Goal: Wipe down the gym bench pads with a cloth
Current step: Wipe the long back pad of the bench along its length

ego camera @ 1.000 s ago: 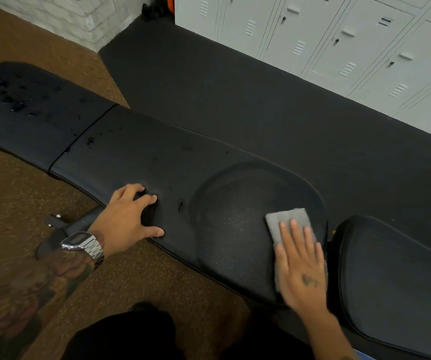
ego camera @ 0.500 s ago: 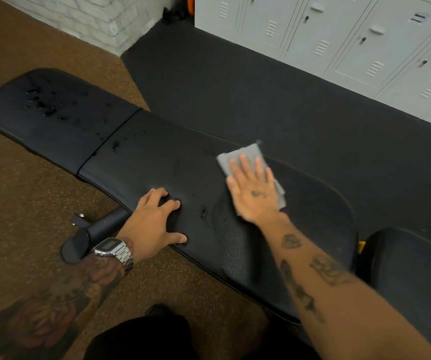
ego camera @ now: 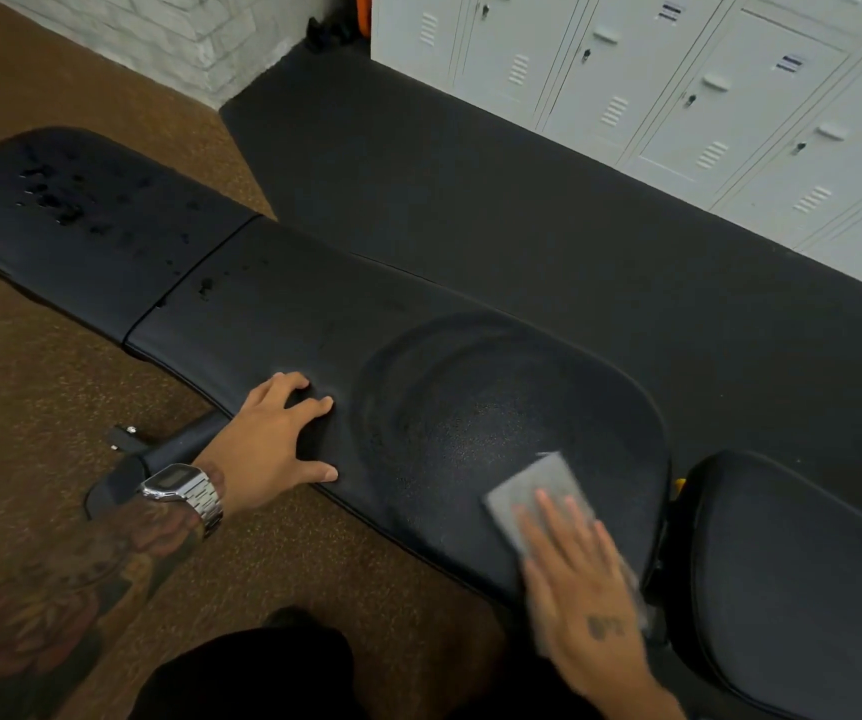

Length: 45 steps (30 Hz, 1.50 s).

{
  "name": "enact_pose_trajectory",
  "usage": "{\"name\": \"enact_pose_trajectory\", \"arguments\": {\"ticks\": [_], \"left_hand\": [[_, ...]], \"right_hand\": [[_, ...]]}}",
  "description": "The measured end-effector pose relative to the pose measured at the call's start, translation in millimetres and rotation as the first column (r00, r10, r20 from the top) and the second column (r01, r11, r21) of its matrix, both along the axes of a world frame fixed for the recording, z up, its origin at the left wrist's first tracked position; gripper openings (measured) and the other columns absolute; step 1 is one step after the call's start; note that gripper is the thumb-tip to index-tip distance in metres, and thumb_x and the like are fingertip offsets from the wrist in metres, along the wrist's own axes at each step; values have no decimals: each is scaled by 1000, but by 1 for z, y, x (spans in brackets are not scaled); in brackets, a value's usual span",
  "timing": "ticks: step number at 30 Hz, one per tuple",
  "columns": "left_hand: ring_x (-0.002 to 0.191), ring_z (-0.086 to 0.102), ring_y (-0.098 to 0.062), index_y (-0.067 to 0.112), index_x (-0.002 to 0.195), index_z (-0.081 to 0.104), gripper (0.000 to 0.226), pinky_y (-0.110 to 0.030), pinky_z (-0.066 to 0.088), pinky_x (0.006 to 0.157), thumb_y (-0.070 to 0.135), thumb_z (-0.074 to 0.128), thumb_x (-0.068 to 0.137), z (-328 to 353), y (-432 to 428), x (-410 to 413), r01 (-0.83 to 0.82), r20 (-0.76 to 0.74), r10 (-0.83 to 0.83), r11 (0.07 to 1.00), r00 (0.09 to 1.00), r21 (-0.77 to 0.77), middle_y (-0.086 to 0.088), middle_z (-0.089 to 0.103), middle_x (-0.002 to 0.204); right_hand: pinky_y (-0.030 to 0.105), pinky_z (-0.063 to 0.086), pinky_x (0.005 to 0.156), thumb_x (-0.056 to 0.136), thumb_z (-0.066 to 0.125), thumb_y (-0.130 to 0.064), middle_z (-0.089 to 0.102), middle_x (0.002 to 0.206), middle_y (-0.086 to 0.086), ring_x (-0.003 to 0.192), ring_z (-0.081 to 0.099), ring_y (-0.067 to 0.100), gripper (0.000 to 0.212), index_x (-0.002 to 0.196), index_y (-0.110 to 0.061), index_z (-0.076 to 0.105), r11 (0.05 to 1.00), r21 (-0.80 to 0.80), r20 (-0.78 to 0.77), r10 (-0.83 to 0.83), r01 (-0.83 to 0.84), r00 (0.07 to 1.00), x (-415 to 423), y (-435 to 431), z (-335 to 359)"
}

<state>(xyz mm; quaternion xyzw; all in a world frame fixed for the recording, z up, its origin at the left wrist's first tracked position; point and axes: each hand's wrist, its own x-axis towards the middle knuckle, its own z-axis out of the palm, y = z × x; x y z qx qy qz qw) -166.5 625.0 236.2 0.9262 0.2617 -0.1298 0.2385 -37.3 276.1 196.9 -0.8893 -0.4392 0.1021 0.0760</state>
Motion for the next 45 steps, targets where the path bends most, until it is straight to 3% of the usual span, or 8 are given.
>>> {"name": "enact_pose_trajectory", "arguments": {"ticks": [5, 11, 15, 19, 26, 36, 41, 45], "left_hand": [[146, 7, -27, 26, 147, 34, 88, -43, 24, 118, 56, 71, 73, -2, 0, 1, -15, 10, 15, 1000, 1000, -15, -2, 17, 154], [147, 5, -26, 26, 147, 33, 86, -45, 27, 116, 56, 68, 75, -5, 0, -1, -19, 22, 19, 1000, 1000, -18, -1, 15, 154], [147, 4, -25, 28, 146, 34, 84, -46, 29, 115, 55, 70, 75, -6, -1, 0, -37, 27, 37, 999, 999, -22, 1, 15, 153], [147, 5, -25, 28, 145, 35, 83, -47, 28, 115, 54, 70, 75, -10, 0, -2, -40, 36, 42, 999, 999, -35, 0, 15, 153], [144, 16, -29, 24, 142, 40, 80, -45, 27, 114, 52, 72, 74, -8, 0, -2, -15, 37, 15, 1000, 999, 5, -5, 19, 153], [140, 22, -38, 19, 142, 43, 83, -49, 26, 115, 49, 76, 71, -9, 0, -3, -9, 29, 9, 1000, 1000, -5, -11, 26, 149], [142, 20, -36, 18, 142, 43, 82, -47, 24, 116, 48, 76, 72, -10, -1, -2, -9, 51, 8, 1000, 999, 3, -11, 25, 150], [143, 19, -34, 19, 142, 42, 83, -48, 26, 116, 50, 75, 72, -12, -1, -2, -12, 57, 12, 1000, 998, 6, -10, 24, 151]], "right_hand": [[51, 14, 122, 100, 13, -49, 13, 165, -9, 153, 7, 19, 55, 154, -42, 12, 946, -20, -76, -323, 323, 943, 80, -3, 4], [48, 7, 123, 106, 21, -41, 12, 167, -2, 153, 6, 28, 52, 157, -32, 17, 919, -35, -10, -393, 392, 920, 161, 100, 5], [49, 11, 121, 106, 25, -37, 17, 166, 0, 152, 12, 32, 50, 156, -28, 23, 965, -70, -28, -254, 252, 967, 161, 183, 2], [57, 37, 110, 98, 29, -37, 47, 151, 12, 137, 44, 42, 53, 144, -22, 51, 999, 23, 83, 31, -33, 996, 92, 238, -8], [50, 10, 123, 104, 29, -35, 17, 166, 1, 154, 8, 28, 53, 156, -30, 24, 972, 43, 9, 231, -231, 973, -40, 168, -9], [46, 19, 121, 103, 22, -38, 23, 164, -4, 152, 20, 23, 53, 155, -31, 29, 959, -36, 24, -280, 281, 960, 16, -1, 1], [48, 10, 123, 96, 8, -48, 16, 166, -4, 154, 11, 24, 65, 157, -31, 21, 895, -28, -1, -446, 445, 895, 99, 29, 3], [46, 8, 123, 103, 15, -40, 14, 167, -1, 153, 9, 29, 57, 158, -27, 19, 914, -14, 23, -404, 405, 914, 147, 88, 4]]}}
